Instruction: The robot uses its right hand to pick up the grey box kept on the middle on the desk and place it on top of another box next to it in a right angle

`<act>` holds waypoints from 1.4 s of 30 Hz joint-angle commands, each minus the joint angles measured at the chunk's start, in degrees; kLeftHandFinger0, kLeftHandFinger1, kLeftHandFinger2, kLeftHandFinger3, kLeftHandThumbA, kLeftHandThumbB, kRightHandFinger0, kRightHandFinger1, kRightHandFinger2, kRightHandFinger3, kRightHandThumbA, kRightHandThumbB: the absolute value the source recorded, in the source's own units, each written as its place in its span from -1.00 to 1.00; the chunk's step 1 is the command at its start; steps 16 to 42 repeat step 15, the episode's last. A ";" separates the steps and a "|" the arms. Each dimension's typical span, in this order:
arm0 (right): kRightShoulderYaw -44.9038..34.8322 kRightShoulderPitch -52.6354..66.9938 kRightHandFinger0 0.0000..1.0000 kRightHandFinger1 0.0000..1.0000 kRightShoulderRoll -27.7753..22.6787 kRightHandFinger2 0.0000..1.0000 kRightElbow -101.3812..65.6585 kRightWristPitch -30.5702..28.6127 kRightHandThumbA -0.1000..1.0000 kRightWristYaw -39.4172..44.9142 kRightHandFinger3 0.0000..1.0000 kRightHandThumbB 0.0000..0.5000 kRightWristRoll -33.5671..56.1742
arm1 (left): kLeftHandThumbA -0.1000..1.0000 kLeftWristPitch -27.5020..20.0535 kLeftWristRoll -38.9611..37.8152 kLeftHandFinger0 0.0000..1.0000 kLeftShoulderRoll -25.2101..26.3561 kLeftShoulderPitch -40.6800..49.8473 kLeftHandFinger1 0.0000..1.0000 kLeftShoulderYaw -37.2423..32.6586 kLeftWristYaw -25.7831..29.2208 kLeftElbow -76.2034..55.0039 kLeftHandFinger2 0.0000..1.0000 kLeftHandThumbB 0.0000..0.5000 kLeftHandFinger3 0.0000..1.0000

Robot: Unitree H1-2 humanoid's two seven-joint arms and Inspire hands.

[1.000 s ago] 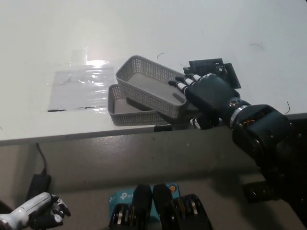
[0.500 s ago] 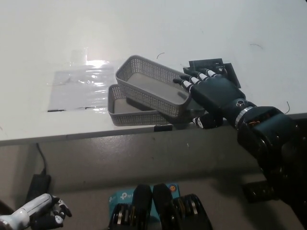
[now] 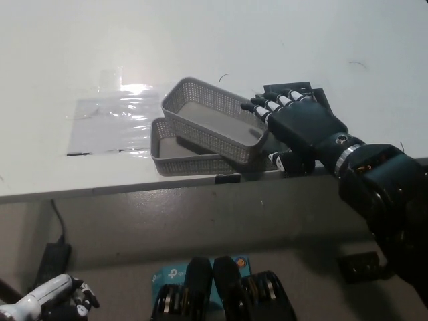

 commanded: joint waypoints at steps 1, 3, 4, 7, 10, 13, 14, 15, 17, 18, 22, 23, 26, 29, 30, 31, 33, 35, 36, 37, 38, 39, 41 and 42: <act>-1.14 -2.92 1.00 1.00 -1.42 1.00 -3.02 1.55 0.05 2.69 1.00 0.06 1.83 | -0.46 0.50 0.19 -0.60 0.28 0.07 -0.64 0.73 0.79 -0.83 -0.21 -0.50 -0.09; -1.44 -2.75 1.00 1.00 -1.72 1.00 -3.50 1.48 -0.01 3.00 1.00 0.09 2.37 | -0.47 0.50 0.15 -0.61 0.52 0.06 -0.67 0.28 1.40 -0.84 -0.24 -0.48 -0.10; -1.90 -2.44 1.00 1.00 -2.34 1.00 -4.53 1.17 -0.10 3.32 1.00 0.09 3.34 | -0.45 0.49 -0.07 -0.60 0.62 0.04 -0.64 0.11 1.42 -0.57 -0.22 -0.49 -0.07; -2.48 -2.87 1.00 1.00 -3.49 1.00 -8.78 3.43 -0.13 8.77 1.00 0.02 4.22 | -0.44 0.50 0.34 -0.62 0.42 0.09 -0.64 0.47 0.96 -0.63 -0.21 -0.51 -0.05; -4.39 -3.01 1.00 1.00 -4.36 1.00 -12.86 7.29 -0.33 13.74 1.00 -0.13 7.67 | -0.43 0.50 0.26 -0.62 0.42 0.06 -0.65 0.49 0.97 -0.62 -0.22 -0.49 -0.06; -6.00 -3.32 1.00 1.00 -4.91 1.00 -14.65 9.52 -0.48 15.42 1.00 -0.17 9.53 | -0.41 0.50 0.57 -0.56 0.38 -0.15 -0.62 0.70 0.99 -0.32 -0.21 -0.50 -0.08; -6.81 -3.16 1.00 1.00 -5.23 1.00 -15.29 10.06 -0.54 15.44 1.00 -0.19 10.17 | -0.41 0.50 0.40 -0.52 0.30 -0.01 -0.60 0.65 1.17 -0.27 -0.19 -0.50 -0.08; -8.10 -2.76 1.00 1.00 -5.89 1.00 -15.80 10.40 -0.65 15.05 1.00 -0.26 11.69 | -0.42 0.50 0.28 -0.52 0.24 0.07 -0.60 0.80 1.12 -0.38 -0.20 -0.52 -0.08; -8.10 -2.76 1.00 1.00 -5.89 1.00 -15.80 10.40 -0.65 15.05 1.00 -0.26 11.69 | -0.42 0.50 0.28 -0.52 0.24 0.07 -0.60 0.80 1.12 -0.38 -0.20 -0.52 -0.08; -8.10 -2.76 1.00 1.00 -5.89 1.00 -15.80 10.40 -0.65 15.05 1.00 -0.26 11.69 | -0.42 0.50 0.28 -0.52 0.24 0.07 -0.60 0.80 1.12 -0.38 -0.20 -0.52 -0.08; -8.10 -2.76 1.00 1.00 -5.89 1.00 -15.80 10.40 -0.65 15.05 1.00 -0.26 11.69 | -0.42 0.50 0.28 -0.52 0.24 0.07 -0.60 0.80 1.12 -0.38 -0.20 -0.52 -0.08; -8.10 -2.76 1.00 1.00 -5.89 1.00 -15.80 10.40 -0.65 15.05 1.00 -0.26 11.69 | -0.42 0.50 0.28 -0.52 0.24 0.07 -0.60 0.80 1.12 -0.38 -0.20 -0.52 -0.08; -8.10 -2.76 1.00 1.00 -5.89 1.00 -15.80 10.40 -0.65 15.05 1.00 -0.26 11.69 | -0.42 0.50 0.28 -0.52 0.24 0.07 -0.60 0.80 1.12 -0.38 -0.20 -0.52 -0.08; -8.10 -2.76 1.00 1.00 -5.89 1.00 -15.80 10.40 -0.65 15.05 1.00 -0.26 11.69 | -0.42 0.50 0.28 -0.52 0.24 0.07 -0.60 0.80 1.12 -0.38 -0.20 -0.52 -0.08; -8.10 -2.76 1.00 1.00 -5.89 1.00 -15.80 10.40 -0.65 15.05 1.00 -0.26 11.69 | -0.42 0.50 0.28 -0.52 0.24 0.07 -0.60 0.80 1.12 -0.38 -0.20 -0.52 -0.08; -8.10 -2.76 1.00 1.00 -5.89 1.00 -15.80 10.40 -0.65 15.05 1.00 -0.26 11.69 | -0.42 0.50 0.28 -0.52 0.24 0.07 -0.60 0.80 1.12 -0.38 -0.20 -0.52 -0.08; -8.10 -2.76 1.00 1.00 -5.89 1.00 -15.80 10.40 -0.65 15.05 1.00 -0.26 11.69 | -0.42 0.50 0.28 -0.52 0.24 0.07 -0.60 0.80 1.12 -0.38 -0.20 -0.52 -0.08; -8.10 -2.76 1.00 1.00 -5.89 1.00 -15.80 10.40 -0.65 15.05 1.00 -0.26 11.69 | -0.42 0.50 0.28 -0.52 0.24 0.07 -0.60 0.80 1.12 -0.38 -0.20 -0.52 -0.08; -8.10 -2.76 1.00 1.00 -5.89 1.00 -15.80 10.40 -0.65 15.05 1.00 -0.26 11.69 | -0.42 0.50 0.28 -0.52 0.24 0.07 -0.60 0.80 1.12 -0.38 -0.20 -0.52 -0.08; -8.10 -2.76 1.00 1.00 -5.89 1.00 -15.80 10.40 -0.65 15.05 1.00 -0.26 11.69 | -0.42 0.50 0.28 -0.52 0.24 0.07 -0.60 0.80 1.12 -0.38 -0.20 -0.52 -0.08; -8.10 -2.76 1.00 1.00 -5.89 1.00 -15.80 10.40 -0.65 15.05 1.00 -0.26 11.69 | -0.42 0.50 0.28 -0.52 0.24 0.07 -0.60 0.80 1.12 -0.38 -0.20 -0.52 -0.08; -8.10 -2.76 1.00 1.00 -5.89 1.00 -15.80 10.40 -0.65 15.05 1.00 -0.26 11.69 | -0.42 0.50 0.28 -0.52 0.24 0.07 -0.60 0.80 1.12 -0.38 -0.20 -0.52 -0.08; -8.10 -2.76 1.00 1.00 -5.89 1.00 -15.80 10.40 -0.65 15.05 1.00 -0.26 11.69 | -0.42 0.50 0.28 -0.52 0.24 0.07 -0.60 0.80 1.12 -0.38 -0.20 -0.52 -0.08; -8.10 -2.76 1.00 1.00 -5.89 1.00 -15.80 10.40 -0.65 15.05 1.00 -0.26 11.69 | -0.42 0.50 0.28 -0.52 0.24 0.07 -0.60 0.80 1.12 -0.38 -0.20 -0.52 -0.08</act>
